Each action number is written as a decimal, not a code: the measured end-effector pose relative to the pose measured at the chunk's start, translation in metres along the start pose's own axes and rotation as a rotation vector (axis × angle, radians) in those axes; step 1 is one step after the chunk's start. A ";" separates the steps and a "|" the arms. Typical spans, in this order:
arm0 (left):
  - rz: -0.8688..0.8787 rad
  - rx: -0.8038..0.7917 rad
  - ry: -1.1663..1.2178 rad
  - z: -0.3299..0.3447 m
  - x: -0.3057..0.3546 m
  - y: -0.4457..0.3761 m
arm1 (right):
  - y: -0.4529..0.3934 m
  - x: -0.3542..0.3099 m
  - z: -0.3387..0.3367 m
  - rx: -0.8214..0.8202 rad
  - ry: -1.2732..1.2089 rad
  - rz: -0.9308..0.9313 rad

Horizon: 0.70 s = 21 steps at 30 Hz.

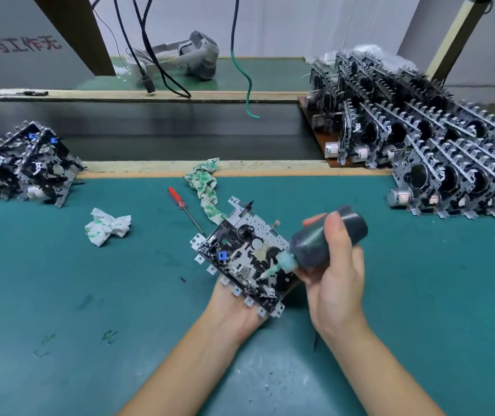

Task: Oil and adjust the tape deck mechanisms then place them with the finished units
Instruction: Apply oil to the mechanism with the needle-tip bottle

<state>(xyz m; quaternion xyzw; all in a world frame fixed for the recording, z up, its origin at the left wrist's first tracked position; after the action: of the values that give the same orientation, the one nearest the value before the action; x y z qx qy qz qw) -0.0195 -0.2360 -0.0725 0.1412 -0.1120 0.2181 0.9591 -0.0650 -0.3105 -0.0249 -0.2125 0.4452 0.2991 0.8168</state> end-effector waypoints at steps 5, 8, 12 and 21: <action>0.012 -0.016 -0.048 0.006 -0.001 0.003 | 0.001 -0.002 0.003 -0.053 0.071 -0.053; 0.016 -0.010 -0.017 0.004 -0.001 0.003 | 0.000 -0.002 0.001 -0.081 0.088 -0.070; -0.040 -0.177 0.164 0.013 -0.004 0.009 | -0.001 0.001 0.001 -0.100 0.070 -0.067; 0.042 -0.037 0.021 0.011 -0.002 0.004 | -0.004 0.003 -0.002 -0.092 0.038 -0.093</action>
<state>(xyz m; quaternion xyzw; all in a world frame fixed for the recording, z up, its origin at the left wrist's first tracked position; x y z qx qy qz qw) -0.0245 -0.2368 -0.0615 0.1186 -0.1090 0.2375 0.9579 -0.0623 -0.3137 -0.0285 -0.2757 0.4364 0.2769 0.8105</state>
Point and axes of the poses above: each hand's wrist, its own y-axis away from the middle knuckle, its own z-axis out of the palm, x = y × z, the point moved 6 cm from there along -y, towards the middle knuckle, and after that the axes turned 9 degrees about -z, right-handed, at the moved point
